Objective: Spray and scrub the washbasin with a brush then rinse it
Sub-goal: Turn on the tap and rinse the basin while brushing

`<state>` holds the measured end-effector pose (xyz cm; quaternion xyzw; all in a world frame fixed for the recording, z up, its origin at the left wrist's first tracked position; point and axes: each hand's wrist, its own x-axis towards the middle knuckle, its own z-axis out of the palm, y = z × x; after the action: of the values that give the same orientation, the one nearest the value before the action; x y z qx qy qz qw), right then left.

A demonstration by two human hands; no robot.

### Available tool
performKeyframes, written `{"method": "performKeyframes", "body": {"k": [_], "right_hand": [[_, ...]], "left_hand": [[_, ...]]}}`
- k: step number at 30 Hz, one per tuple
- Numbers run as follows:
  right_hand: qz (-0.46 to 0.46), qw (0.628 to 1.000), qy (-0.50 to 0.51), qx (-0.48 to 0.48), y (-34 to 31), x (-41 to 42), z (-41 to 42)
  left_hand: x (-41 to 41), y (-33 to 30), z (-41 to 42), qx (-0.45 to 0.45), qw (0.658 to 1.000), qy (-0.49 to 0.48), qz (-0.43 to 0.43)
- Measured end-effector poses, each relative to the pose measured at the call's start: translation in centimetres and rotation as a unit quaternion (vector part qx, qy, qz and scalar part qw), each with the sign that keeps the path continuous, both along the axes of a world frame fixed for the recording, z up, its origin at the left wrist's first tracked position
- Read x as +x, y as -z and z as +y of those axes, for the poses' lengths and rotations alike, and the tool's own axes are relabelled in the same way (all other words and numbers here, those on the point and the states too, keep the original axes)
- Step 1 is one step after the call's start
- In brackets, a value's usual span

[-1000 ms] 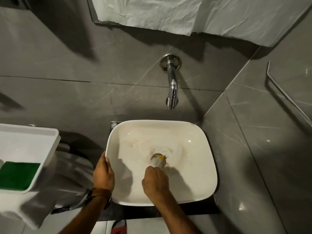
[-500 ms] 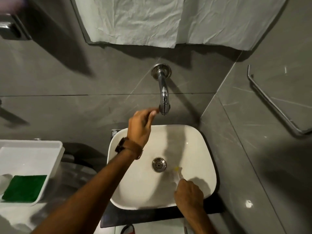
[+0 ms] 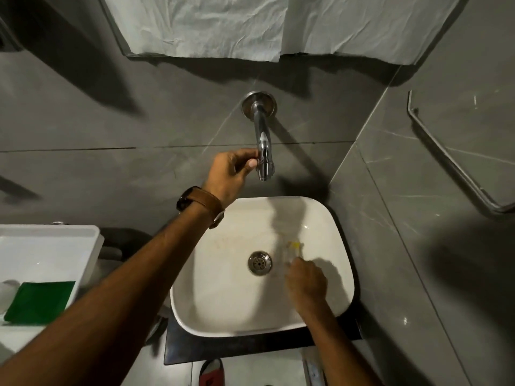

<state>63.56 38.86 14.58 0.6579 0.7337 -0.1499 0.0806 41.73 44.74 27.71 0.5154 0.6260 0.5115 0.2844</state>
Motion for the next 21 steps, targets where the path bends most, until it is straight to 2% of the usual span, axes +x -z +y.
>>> {"method": "performKeyframes", "body": {"k": [3, 6, 10, 13, 17, 19, 21], "right_hand": [[0.016, 0.997, -0.049, -0.05, 0.4, 0.7, -4.6], [0.046, 0.99, -0.097, -0.085, 0.4, -3.4, -6.7], [0.045, 0.997, -0.026, -0.056, 0.0, -4.4, -1.9], [0.028, 1.0, -0.013, -0.004, -0.5, -1.3, -3.9], [0.009, 0.989, -0.112, -0.099, 0.1, -3.2, -6.8], [0.032, 0.985, -0.13, -0.112, 0.6, -5.2, -4.6], [0.051, 0.988, -0.123, -0.082, -0.3, -6.2, -2.0]], "left_hand": [[0.3, -0.4, 0.3, -0.009, 0.999, -0.026, 0.017], [0.7, -0.5, -0.2, -0.023, 0.996, -0.063, 0.064], [1.7, -1.8, -1.2, -0.048, 0.99, -0.095, 0.096], [2.4, -3.0, -1.1, -0.071, 0.983, -0.097, 0.137], [2.3, -3.6, -0.5, -0.106, 0.979, -0.102, 0.14], [2.3, -3.7, -0.4, -0.118, 0.979, -0.097, 0.134], [2.0, -3.8, -0.4, -0.126, 0.984, -0.07, 0.102]]}}
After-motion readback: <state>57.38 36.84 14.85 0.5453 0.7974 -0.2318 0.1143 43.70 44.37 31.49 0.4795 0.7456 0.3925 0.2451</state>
